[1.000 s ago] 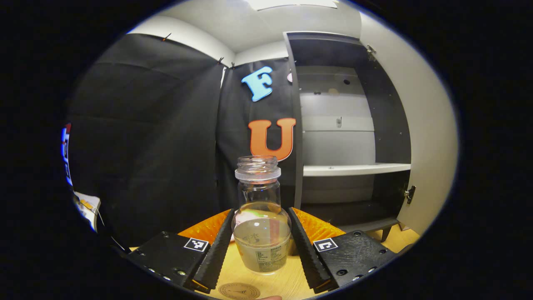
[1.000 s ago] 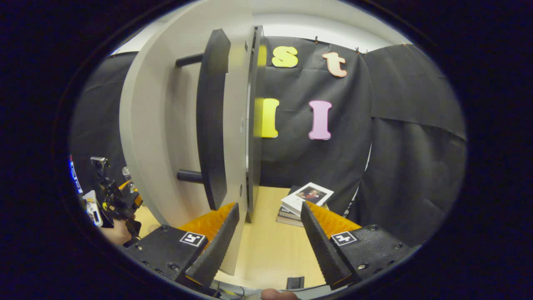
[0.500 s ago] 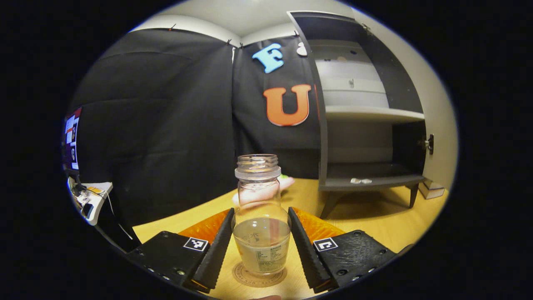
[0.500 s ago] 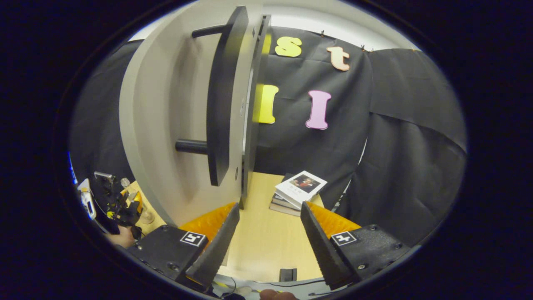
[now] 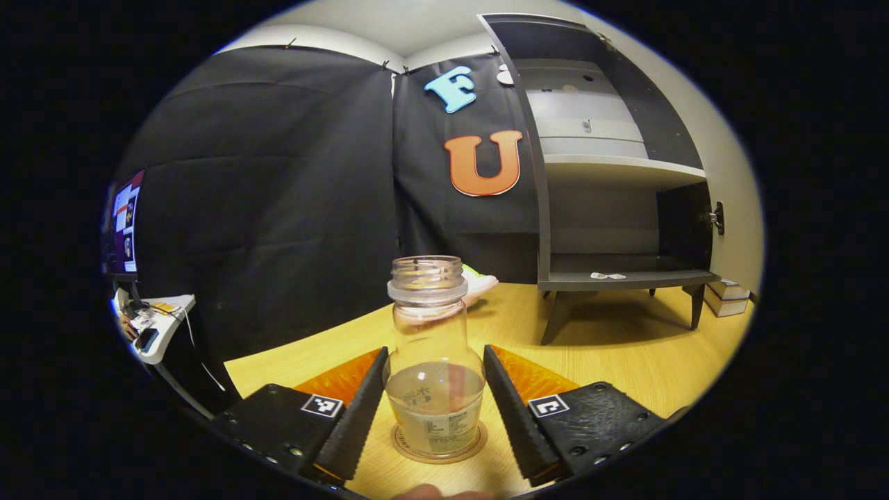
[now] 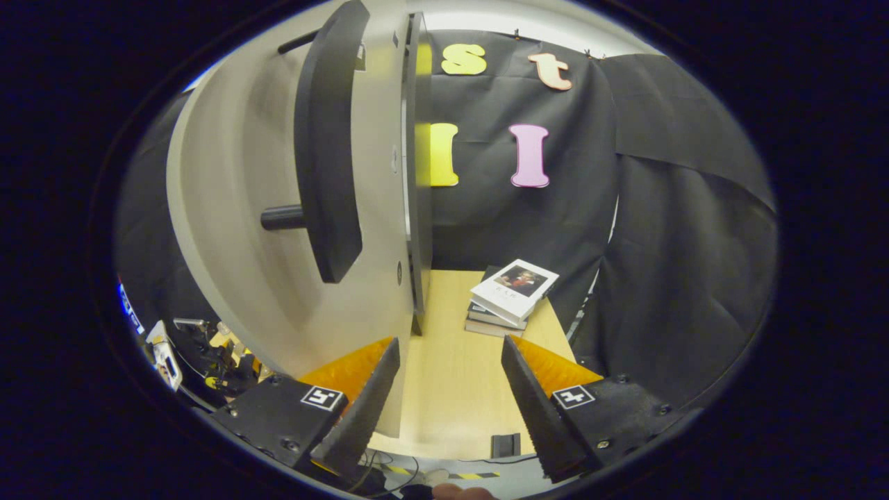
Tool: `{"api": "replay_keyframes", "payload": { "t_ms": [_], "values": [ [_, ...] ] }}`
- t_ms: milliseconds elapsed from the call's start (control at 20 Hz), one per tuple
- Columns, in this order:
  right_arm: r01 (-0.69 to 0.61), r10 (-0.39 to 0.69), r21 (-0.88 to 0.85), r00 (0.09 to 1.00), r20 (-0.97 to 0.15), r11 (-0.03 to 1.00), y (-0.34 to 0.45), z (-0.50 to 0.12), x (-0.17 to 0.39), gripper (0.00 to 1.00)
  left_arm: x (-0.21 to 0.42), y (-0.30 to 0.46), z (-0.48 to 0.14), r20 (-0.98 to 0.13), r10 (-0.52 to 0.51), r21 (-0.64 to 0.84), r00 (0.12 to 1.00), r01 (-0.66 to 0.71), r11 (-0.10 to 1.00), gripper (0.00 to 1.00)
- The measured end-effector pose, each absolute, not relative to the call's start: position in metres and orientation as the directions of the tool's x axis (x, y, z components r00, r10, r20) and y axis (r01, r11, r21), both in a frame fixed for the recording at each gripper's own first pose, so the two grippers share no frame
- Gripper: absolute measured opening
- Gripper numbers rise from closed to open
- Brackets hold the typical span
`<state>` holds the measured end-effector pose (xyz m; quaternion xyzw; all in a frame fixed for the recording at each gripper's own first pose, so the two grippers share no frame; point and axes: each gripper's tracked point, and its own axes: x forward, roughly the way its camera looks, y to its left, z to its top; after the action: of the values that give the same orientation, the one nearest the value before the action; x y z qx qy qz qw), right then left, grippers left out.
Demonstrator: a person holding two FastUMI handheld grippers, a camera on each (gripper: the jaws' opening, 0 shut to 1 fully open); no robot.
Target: Open the cabinet door with the right hand, grasp the bottle in the cabinet with the left hand and place it on the coaster, then close the cabinet door with the right hand.
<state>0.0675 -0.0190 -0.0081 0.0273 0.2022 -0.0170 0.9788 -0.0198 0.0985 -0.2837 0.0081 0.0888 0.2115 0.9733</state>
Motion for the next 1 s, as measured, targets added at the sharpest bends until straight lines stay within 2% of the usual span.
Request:
{"api": "replay_keyframes", "payload": {
  "t_ms": [100, 350, 500, 700, 850, 1000],
  "values": [
    [0.039, -0.02, 0.039, 0.915, -0.402, 0.998, -0.019, -0.009, 0.068, 0.95, -0.019, 0.1, -0.278, -0.155, 0.413, 0.027, 0.898, -0.414, 0.91, 0.97],
    [0.028, -0.008, 0.042, 0.911, -0.412, 0.999, -0.019, -0.013, 0.07, 0.95, -0.019, 0.103, -0.269, -0.132, 0.414, 0.043, 0.901, -0.412, 0.91, 0.97],
    [0.02, -0.001, 0.042, 0.913, -0.409, 0.999, -0.018, -0.014, 0.071, 0.95, -0.029, 0.098, -0.243, -0.092, 0.392, 0.064, 0.915, -0.387, 0.92, 0.97],
    [-0.021, 0.042, 0.06, 0.921, -0.388, 0.998, -0.015, -0.018, 0.075, 0.95, -0.04, 0.074, -0.184, -0.025, 0.29, 0.141, 0.957, -0.284, 0.948, 0.97],
    [-0.052, 0.07, 0.063, 0.939, -0.336, 0.997, -0.013, -0.015, 0.079, 0.95, -0.045, 0.067, -0.133, -0.011, 0.272, 0.198, 0.962, -0.265, 0.944, 0.96],
    [-0.087, 0.102, 0.062, 0.949, -0.297, 0.994, -0.011, -0.013, 0.08, 0.94, -0.05, 0.052, -0.071, 0.005, 0.249, 0.187, 0.968, -0.246, 0.951, 0.96]
  ]
}}
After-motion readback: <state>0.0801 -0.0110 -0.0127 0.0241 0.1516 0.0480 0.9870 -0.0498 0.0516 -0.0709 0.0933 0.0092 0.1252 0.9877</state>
